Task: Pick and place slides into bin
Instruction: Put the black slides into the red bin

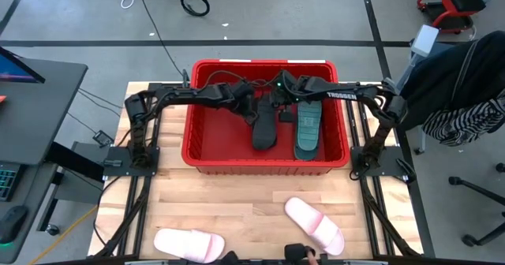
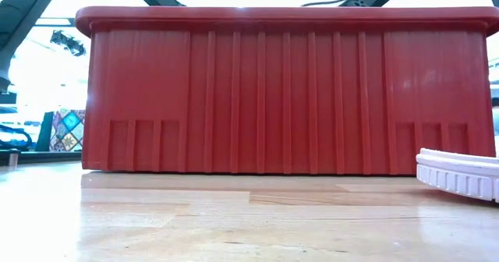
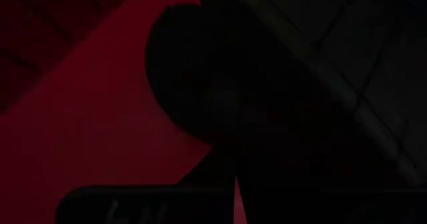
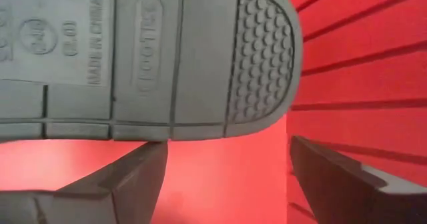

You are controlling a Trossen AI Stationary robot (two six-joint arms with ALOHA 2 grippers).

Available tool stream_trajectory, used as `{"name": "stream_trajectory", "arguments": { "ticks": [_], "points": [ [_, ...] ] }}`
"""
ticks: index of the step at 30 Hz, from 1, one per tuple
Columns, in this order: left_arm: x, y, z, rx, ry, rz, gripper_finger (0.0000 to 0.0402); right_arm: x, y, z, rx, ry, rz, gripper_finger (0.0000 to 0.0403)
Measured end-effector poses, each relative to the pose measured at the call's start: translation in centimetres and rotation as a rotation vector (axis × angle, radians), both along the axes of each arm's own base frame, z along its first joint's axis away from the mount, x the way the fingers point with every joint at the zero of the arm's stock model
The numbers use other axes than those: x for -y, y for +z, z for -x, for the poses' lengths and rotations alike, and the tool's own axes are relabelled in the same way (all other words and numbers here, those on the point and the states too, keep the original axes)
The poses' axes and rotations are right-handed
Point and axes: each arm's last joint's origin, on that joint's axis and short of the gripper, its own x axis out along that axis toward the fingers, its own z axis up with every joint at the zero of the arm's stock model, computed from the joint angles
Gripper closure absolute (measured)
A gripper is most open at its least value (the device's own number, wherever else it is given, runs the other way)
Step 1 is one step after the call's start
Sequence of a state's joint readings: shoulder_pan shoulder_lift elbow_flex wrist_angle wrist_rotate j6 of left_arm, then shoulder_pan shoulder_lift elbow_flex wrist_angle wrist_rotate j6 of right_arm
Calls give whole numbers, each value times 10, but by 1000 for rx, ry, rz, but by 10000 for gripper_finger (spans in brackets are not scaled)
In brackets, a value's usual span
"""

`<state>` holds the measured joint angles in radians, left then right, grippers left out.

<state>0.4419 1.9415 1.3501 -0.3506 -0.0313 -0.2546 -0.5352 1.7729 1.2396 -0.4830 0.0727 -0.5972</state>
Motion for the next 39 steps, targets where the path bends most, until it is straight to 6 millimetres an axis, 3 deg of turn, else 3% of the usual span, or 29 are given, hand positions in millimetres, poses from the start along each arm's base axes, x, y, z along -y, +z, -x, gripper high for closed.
{"name": "stream_trajectory", "arguments": {
  "ticks": [6, 14, 25, 34, 39],
  "points": [
    [-12, 8, -3, 89, -1, -65, 397, -5, 0, -3, 1, 14, 3, 81],
    [-6, -2, 22, -159, -7, 57, 381, 5, -1, 3, -5, -18, 5, 81],
    [-8, -43, 1, -109, -55, 111, 394, 15, 0, 9, 17, -36, -23, 81],
    [-25, -31, -6, 40, -58, -7, 395, 18, 3, 5, 73, -29, 1, 81],
    [-30, -31, -1, 20, -44, 3, 391, 18, 3, 5, 73, -37, -2, 81]
  ]
}}
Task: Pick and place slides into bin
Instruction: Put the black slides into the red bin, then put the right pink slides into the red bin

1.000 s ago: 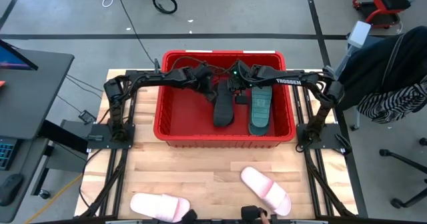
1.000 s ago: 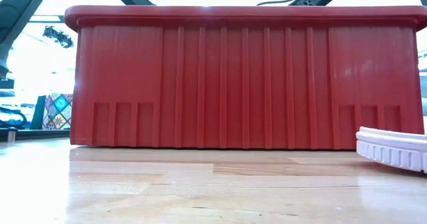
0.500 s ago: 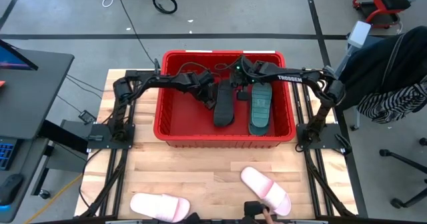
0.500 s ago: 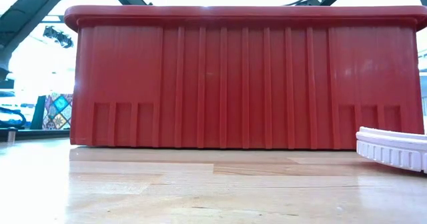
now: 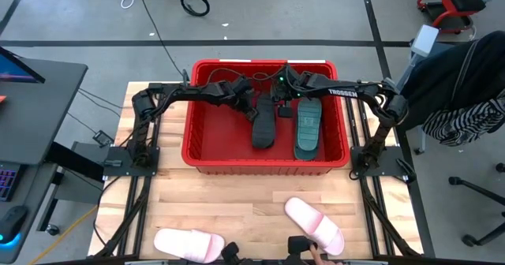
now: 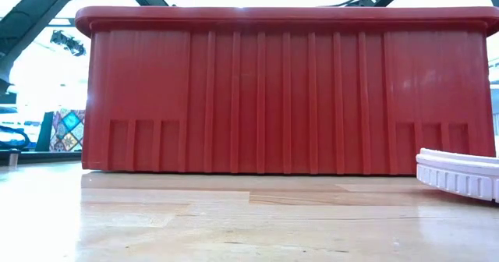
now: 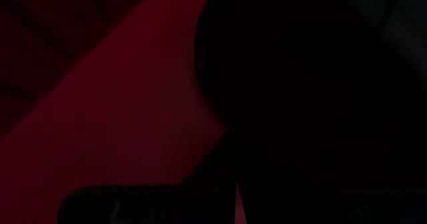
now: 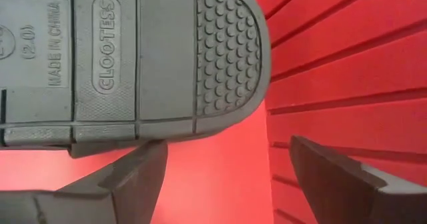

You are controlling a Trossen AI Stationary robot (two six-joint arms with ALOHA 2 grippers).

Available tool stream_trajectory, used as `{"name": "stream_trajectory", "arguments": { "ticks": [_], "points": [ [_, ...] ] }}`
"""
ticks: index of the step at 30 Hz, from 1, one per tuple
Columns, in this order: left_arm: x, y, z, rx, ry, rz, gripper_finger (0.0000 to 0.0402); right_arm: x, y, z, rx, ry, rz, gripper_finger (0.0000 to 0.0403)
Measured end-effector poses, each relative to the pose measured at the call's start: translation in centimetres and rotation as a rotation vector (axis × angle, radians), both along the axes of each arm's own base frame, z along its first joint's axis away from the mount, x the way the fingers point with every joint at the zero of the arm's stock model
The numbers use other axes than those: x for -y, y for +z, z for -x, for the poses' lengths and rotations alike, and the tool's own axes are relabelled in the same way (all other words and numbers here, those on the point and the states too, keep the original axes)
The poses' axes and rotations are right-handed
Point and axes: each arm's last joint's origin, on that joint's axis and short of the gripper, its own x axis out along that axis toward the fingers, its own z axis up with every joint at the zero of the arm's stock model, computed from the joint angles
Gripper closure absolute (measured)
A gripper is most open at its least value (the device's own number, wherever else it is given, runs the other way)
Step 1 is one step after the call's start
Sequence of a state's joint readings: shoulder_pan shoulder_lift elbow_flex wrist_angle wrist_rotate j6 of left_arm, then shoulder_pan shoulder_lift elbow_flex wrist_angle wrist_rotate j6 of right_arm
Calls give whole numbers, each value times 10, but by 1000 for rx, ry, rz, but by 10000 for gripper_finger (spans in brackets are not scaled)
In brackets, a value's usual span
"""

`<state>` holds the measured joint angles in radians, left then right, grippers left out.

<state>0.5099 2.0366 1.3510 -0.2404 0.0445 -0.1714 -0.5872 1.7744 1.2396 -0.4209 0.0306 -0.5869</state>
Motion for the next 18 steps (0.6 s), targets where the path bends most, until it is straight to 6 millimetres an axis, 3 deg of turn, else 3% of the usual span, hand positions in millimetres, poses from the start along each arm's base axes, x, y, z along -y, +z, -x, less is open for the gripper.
{"name": "stream_trajectory", "arguments": {
  "ticks": [8, 18],
  "points": [
    [5, 22, 16, -76, -25, 0, 389, 0, -1, 3, -44, -31, 20, 81],
    [24, 73, 31, -30, -14, -15, 382, -9, 27, 15, -39, -150, -38, 81]
  ]
}}
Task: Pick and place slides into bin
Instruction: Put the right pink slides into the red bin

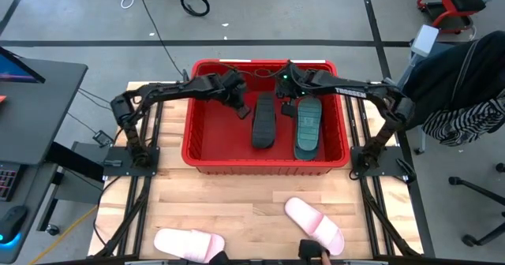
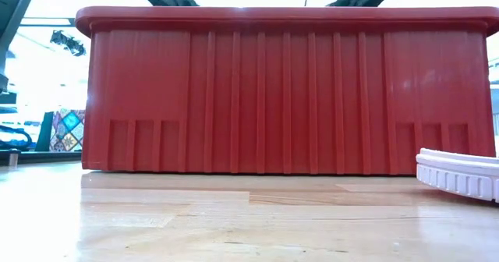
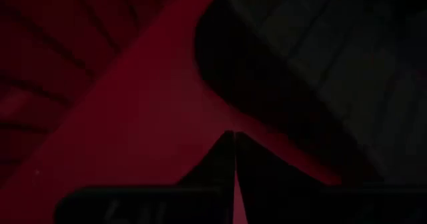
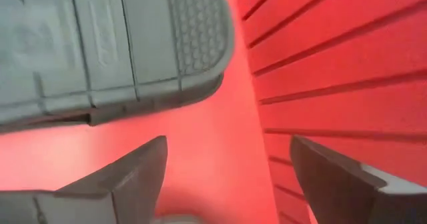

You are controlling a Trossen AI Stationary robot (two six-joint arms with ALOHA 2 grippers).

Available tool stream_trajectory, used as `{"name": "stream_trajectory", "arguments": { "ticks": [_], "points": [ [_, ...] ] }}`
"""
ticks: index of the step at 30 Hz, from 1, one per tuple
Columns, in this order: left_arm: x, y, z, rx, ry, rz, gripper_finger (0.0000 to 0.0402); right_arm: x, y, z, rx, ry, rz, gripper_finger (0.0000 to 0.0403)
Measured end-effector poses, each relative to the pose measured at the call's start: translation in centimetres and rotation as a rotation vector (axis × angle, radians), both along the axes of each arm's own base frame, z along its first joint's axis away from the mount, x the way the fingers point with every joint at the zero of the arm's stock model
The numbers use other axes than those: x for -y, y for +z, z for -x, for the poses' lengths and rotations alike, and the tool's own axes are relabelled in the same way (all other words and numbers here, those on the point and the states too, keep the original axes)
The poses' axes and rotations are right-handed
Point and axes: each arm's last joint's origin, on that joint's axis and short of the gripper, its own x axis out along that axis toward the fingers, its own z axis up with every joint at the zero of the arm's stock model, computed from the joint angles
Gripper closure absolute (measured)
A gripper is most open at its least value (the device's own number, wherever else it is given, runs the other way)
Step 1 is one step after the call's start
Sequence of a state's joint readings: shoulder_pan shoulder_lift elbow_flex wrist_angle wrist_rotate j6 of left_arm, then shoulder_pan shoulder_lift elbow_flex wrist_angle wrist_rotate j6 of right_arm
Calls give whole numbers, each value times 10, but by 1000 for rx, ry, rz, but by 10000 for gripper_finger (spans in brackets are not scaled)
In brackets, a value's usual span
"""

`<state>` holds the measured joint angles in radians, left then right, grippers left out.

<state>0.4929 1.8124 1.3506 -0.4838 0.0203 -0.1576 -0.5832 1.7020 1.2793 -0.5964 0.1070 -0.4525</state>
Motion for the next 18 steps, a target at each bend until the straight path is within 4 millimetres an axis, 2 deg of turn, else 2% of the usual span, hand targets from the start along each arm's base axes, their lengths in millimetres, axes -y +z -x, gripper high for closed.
{"name": "stream_trajectory", "arguments": {
  "ticks": [4, 8, 13, 18],
  "points": [
    [15, 23, 3, 54, -19, -20, 382, -13, 25, 6, 98, -65, -5, 81],
    [33, 43, 4, 106, -58, -40, 393, -35, 56, 12, 216, -78, 2, 81],
    [56, 62, 7, 161, -77, -27, 395, -75, 90, 19, 371, -70, -28, 81],
    [83, 81, 14, 186, -146, -37, 381, -122, 113, 24, 510, -42, -130, 81]
  ]
}}
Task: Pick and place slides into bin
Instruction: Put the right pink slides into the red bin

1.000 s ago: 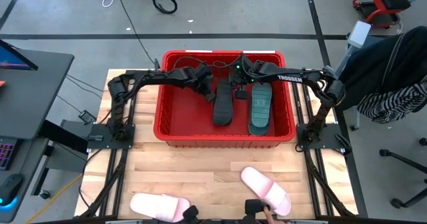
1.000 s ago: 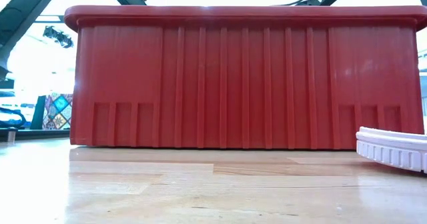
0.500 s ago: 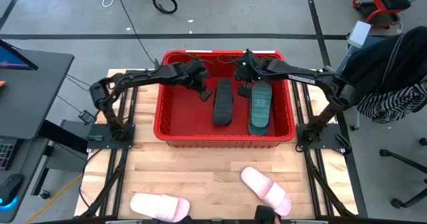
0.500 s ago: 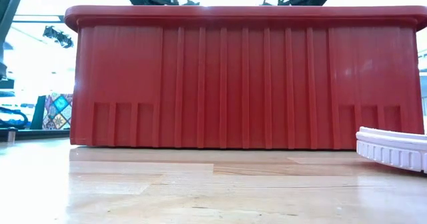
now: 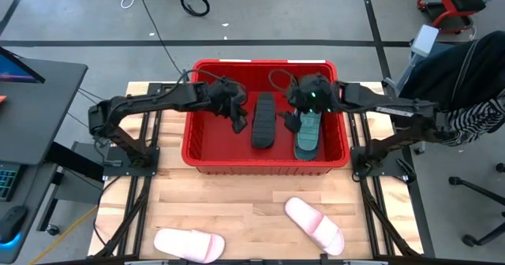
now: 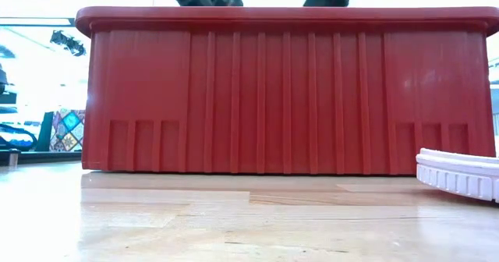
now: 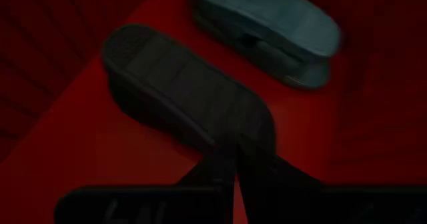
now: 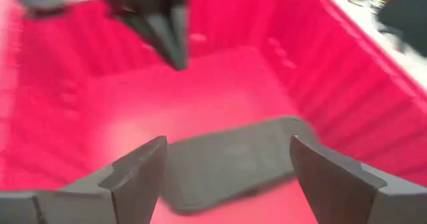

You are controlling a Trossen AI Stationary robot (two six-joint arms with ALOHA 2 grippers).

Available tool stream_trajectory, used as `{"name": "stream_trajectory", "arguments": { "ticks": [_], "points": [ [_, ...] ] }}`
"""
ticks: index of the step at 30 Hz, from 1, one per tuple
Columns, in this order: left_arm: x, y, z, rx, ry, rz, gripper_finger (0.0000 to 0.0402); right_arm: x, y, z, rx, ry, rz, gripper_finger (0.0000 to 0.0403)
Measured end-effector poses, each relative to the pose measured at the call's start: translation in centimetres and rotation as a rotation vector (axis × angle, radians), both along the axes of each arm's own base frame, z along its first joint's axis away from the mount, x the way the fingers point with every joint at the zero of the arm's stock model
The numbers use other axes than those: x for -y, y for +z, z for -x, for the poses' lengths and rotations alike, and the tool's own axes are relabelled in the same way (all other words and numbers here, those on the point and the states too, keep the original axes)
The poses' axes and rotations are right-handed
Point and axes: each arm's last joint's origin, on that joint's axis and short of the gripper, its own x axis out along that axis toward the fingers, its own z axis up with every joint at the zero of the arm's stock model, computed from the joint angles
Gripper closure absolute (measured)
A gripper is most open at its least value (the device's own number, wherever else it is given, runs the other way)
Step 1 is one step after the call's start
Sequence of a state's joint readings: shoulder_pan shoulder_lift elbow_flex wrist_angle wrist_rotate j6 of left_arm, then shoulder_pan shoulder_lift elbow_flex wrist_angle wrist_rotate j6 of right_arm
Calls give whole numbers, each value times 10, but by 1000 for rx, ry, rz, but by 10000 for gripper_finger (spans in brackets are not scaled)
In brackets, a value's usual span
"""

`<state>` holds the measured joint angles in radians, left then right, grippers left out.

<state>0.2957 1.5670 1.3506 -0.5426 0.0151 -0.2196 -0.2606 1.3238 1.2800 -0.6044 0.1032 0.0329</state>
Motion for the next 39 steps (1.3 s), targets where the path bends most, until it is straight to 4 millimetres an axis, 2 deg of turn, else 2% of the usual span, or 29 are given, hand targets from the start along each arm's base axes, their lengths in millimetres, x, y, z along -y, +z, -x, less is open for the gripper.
{"name": "stream_trajectory", "arguments": {
  "ticks": [6, 12, 17, 22, 27, 33, 36, 39],
  "points": [
    [32, 15, 15, -51, -55, -45, 385, -60, 17, 5, 116, 126, -100, 81],
    [77, 28, 26, -51, -177, -41, 396, -120, 26, 9, 213, 175, -177, 90],
    [112, 32, 28, -34, -226, -110, 384, -173, 18, 16, 216, 172, -305, 103],
    [137, 32, 31, -25, -254, -116, 368, -223, 7, 29, 197, 160, -440, 115],
    [148, 32, 32, -19, -254, -117, 369, -260, -2, 39, 112, 147, -555, 125],
    [150, 37, 28, 55, -221, -123, 382, -308, -2, 52, -213, 146, -544, 136],
    [150, 42, 24, 123, -202, -133, 383, -331, -12, 63, -366, 107, -490, 133],
    [150, 47, 21, 182, -184, -138, 377, -349, -29, 73, -437, 58, -454, 118]
  ]
}}
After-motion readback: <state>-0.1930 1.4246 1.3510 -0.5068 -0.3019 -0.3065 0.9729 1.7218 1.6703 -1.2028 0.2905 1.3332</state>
